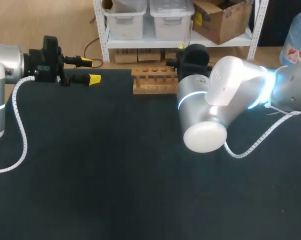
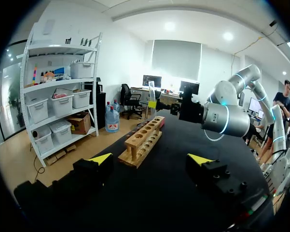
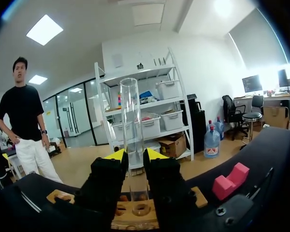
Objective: Grasp the test tube, adjust it, and insert it.
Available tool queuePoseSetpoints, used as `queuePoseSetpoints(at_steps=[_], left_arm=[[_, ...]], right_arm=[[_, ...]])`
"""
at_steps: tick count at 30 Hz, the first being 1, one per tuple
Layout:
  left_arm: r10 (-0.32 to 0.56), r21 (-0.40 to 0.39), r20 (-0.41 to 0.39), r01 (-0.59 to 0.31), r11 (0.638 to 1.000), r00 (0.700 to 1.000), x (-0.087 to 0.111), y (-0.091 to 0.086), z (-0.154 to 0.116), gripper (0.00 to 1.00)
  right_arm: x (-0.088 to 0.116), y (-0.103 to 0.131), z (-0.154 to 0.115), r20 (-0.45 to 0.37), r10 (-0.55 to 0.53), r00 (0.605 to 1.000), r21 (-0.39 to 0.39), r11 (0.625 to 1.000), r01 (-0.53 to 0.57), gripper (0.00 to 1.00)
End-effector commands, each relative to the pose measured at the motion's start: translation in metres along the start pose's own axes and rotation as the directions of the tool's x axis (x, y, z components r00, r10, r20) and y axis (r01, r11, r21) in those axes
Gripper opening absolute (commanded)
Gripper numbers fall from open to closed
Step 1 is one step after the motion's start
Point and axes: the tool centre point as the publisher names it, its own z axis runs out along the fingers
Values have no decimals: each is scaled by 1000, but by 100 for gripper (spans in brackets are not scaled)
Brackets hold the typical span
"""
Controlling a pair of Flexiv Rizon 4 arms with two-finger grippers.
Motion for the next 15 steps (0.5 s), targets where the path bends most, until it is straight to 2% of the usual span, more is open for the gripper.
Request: queuePoseSetpoints(at_steps=[1, 15], left_arm=[[3, -3, 5, -3, 1000, 1000, 1, -1, 0, 100], [3, -3, 5, -3, 1000, 1000, 1, -1, 0, 100]], right_arm=[[6, 0, 0, 11, 9, 1000, -81, 997, -8, 0], [13, 6, -8, 33, 46, 998, -69, 997, -43, 0]])
